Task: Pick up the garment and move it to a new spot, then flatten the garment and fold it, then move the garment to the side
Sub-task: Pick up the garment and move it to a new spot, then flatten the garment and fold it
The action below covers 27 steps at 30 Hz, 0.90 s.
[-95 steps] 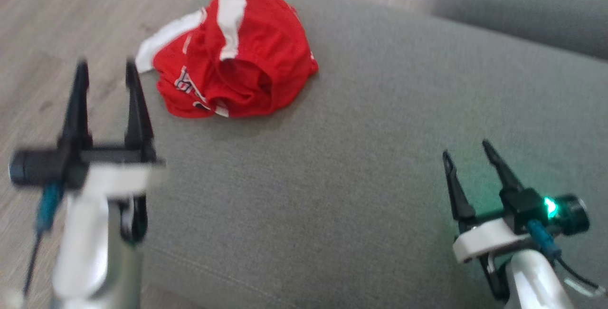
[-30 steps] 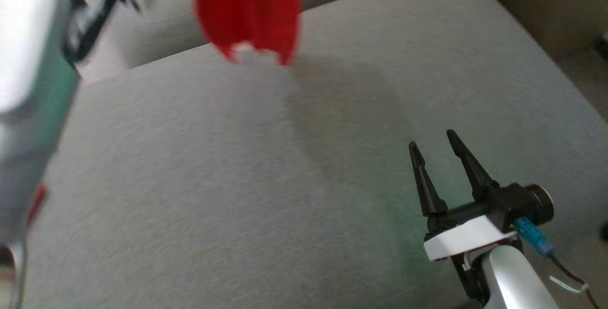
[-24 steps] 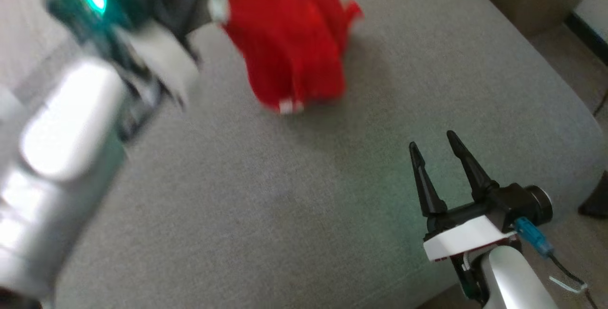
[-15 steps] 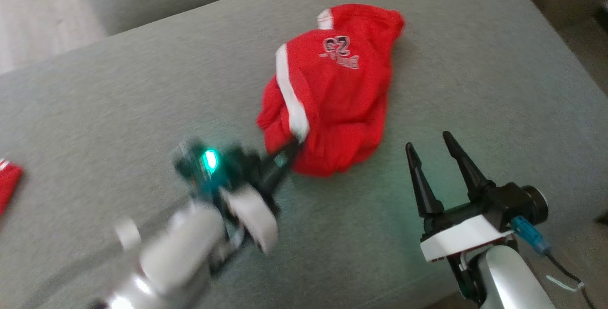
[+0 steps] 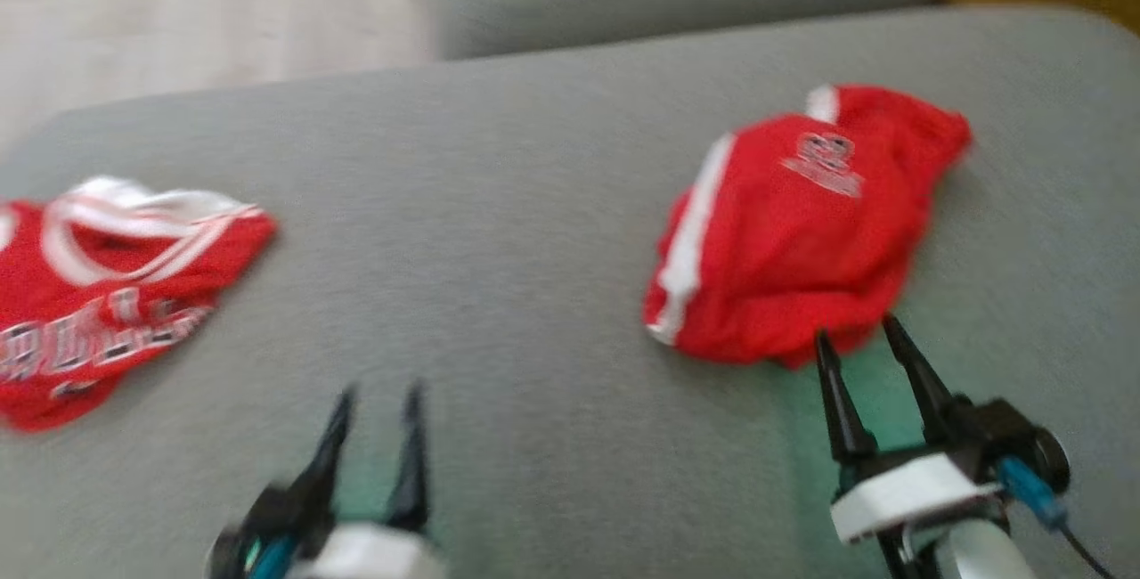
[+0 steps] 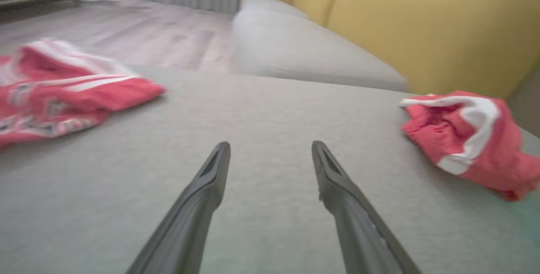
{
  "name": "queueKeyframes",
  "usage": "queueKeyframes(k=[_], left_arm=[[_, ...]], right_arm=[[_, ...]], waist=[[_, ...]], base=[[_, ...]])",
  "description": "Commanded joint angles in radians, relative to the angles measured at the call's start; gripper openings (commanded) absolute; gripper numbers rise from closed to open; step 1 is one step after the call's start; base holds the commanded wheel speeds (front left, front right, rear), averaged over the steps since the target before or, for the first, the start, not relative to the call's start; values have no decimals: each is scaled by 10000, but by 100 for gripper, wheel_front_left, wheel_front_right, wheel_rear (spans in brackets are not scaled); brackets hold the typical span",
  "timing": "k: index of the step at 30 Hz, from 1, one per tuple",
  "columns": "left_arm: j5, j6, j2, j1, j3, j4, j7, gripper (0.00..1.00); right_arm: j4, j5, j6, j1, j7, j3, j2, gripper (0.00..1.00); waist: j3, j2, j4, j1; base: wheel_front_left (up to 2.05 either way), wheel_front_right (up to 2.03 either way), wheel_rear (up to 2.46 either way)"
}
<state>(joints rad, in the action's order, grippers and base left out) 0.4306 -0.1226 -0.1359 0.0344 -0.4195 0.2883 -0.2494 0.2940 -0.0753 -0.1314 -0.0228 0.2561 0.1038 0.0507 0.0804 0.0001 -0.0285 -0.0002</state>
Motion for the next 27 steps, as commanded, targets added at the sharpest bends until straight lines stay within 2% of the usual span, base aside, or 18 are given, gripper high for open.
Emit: queueKeyframes(k=[1, 5, 9, 14, 27], left_arm=[[-271, 120, 255, -198, 865, -626, -121, 100], [-763, 661, 688, -1205, 2242, -1451, -122, 100], [-1589, 1099, 819, -1698, 2691, -1885, -123, 100], [-2141, 1307, 850, -1809, 2862, -2114, -123, 100], [-2717, 1388, 855, -1856, 2838, -2113, -123, 100]], right_arm=[[-272, -47, 7, -61, 57, 112, -5, 100], [-351, -124, 7, 274, 57, -54, -5, 100], [-531, -298, 7, 556, 57, -176, -5, 100], [-650, -388, 7, 868, 57, -293, -5, 100], [-709, -338, 7, 1547, 57, -532, -5, 100]], waist=[[-922, -1, 1185, 2], [-1243, -1, 1685, 2], [-1404, -1, 1935, 2], [-1495, -1, 1933, 2], [-1672, -1, 1386, 2]], base=[[0, 0, 0], [0, 0, 0], [0, 0, 0], [0, 0, 0], [0, 0, 0]])
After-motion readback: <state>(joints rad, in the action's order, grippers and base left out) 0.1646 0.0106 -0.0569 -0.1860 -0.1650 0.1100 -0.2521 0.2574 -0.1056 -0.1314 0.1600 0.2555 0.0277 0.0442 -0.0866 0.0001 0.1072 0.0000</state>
